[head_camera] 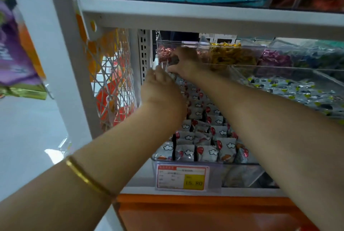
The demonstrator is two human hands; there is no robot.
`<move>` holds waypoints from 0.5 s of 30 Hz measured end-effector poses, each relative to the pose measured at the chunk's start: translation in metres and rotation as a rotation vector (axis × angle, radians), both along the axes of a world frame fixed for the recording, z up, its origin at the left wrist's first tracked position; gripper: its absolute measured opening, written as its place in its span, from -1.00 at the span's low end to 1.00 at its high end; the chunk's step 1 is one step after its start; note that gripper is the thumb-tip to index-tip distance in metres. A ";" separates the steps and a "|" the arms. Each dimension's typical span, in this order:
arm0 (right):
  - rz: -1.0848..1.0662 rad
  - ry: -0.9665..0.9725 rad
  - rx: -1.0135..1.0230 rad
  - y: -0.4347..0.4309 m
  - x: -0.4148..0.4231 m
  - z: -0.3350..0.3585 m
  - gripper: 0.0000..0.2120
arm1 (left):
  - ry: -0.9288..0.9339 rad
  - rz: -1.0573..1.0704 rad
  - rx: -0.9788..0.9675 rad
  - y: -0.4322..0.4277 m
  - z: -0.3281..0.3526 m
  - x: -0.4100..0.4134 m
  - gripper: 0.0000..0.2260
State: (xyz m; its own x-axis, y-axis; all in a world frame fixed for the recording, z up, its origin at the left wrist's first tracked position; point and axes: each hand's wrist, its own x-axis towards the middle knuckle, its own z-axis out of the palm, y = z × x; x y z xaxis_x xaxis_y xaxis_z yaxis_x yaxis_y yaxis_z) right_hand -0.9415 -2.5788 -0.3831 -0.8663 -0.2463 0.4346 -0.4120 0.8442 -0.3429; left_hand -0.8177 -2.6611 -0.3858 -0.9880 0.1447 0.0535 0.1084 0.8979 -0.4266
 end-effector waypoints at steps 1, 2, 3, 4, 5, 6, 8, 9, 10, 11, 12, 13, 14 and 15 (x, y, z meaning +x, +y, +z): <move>0.003 0.002 0.020 0.000 -0.001 -0.002 -0.84 | 0.002 0.012 0.036 -0.006 0.000 0.006 -0.43; 0.004 0.002 0.041 -0.001 -0.001 -0.005 -0.84 | -0.009 0.018 0.089 -0.012 -0.001 0.010 -0.43; 0.003 0.001 0.067 -0.003 -0.001 -0.007 -0.85 | -0.016 0.006 0.146 -0.017 -0.002 0.014 -0.43; 0.002 -0.004 0.106 -0.004 -0.002 -0.009 -0.87 | -0.015 -0.006 0.208 -0.020 -0.003 0.017 -0.44; 0.002 -0.006 0.156 -0.005 -0.002 -0.011 -0.85 | -0.010 -0.023 0.264 -0.023 -0.005 0.018 -0.44; 0.000 -0.010 0.217 -0.006 -0.001 -0.011 -0.78 | -0.005 -0.037 0.316 -0.024 -0.006 0.019 -0.44; 0.007 -0.043 0.295 -0.006 -0.001 -0.009 -0.70 | -0.001 -0.058 0.387 -0.026 -0.007 0.019 -0.44; 0.019 -0.071 0.311 -0.004 -0.001 -0.007 -0.71 | -0.003 -0.067 0.421 -0.026 -0.007 0.019 -0.44; 0.028 -0.097 0.321 -0.002 -0.001 -0.005 -0.71 | -0.009 -0.072 0.456 -0.027 -0.007 0.019 -0.43; 0.032 -0.111 0.322 -0.001 -0.001 -0.003 -0.72 | -0.016 -0.077 0.490 -0.027 -0.007 0.019 -0.44; 0.029 -0.115 0.310 0.001 -0.002 -0.003 -0.72 | -0.022 -0.078 0.520 -0.027 -0.007 0.020 -0.44; 0.026 -0.106 0.276 0.002 -0.003 -0.003 -0.74 | -0.024 -0.081 0.546 -0.027 -0.008 0.021 -0.45; 0.024 -0.093 0.226 0.003 -0.003 -0.002 -0.77 | -0.025 -0.084 0.568 -0.027 -0.008 0.022 -0.47; 0.021 -0.076 0.169 0.002 -0.003 -0.002 -0.79 | -0.024 -0.086 0.586 -0.028 -0.008 0.023 -0.48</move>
State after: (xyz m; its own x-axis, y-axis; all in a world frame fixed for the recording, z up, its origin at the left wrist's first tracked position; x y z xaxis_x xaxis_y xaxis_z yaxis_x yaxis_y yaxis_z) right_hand -0.9449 -2.5764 -0.3852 -0.8888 -0.3287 0.3194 -0.4087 0.8837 -0.2280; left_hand -0.7944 -2.6886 -0.3936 -0.9760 0.1776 0.1262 0.1948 0.9706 0.1412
